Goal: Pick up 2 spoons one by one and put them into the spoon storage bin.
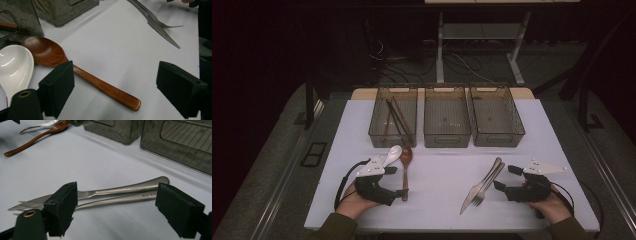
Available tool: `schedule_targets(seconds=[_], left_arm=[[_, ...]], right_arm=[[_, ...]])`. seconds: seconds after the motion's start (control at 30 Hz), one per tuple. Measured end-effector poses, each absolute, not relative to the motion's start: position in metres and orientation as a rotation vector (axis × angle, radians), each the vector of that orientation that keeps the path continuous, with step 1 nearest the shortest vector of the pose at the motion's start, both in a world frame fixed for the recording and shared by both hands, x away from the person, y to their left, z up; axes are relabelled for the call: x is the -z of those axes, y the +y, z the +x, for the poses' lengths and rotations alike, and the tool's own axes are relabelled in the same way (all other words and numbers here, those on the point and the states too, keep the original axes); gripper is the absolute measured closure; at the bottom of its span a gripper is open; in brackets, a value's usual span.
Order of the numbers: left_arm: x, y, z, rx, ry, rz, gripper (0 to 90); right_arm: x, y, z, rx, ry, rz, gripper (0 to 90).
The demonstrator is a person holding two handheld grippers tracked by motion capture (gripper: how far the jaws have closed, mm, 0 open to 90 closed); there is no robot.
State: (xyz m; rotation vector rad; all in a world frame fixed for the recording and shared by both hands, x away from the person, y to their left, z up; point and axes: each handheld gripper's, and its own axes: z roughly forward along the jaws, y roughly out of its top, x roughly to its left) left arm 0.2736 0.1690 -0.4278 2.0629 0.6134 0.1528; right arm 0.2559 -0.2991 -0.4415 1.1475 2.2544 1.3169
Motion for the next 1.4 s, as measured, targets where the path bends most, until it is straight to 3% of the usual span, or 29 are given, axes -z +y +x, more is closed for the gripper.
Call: schedule_targets(seconds=[0.33,0.73,1.4], left_arm=[[0.423,0.17,0.284,-0.207,0.662,2.097,44.5],[0.429,0.177,0.303,-0.247,0.824,2.17,88.0],[0.441,0.205,0.314,-0.313,1.002,2.235,89.4]], right_arm=[[0.442,-0.298,0.257,-1.295,2.254,1.129,18.1],[0.442,-0.297,0.256,-1.272,2.259,1.124,18.1],[0.443,-0.296,0.256,-1.234,2.265,1.098,18.1]])
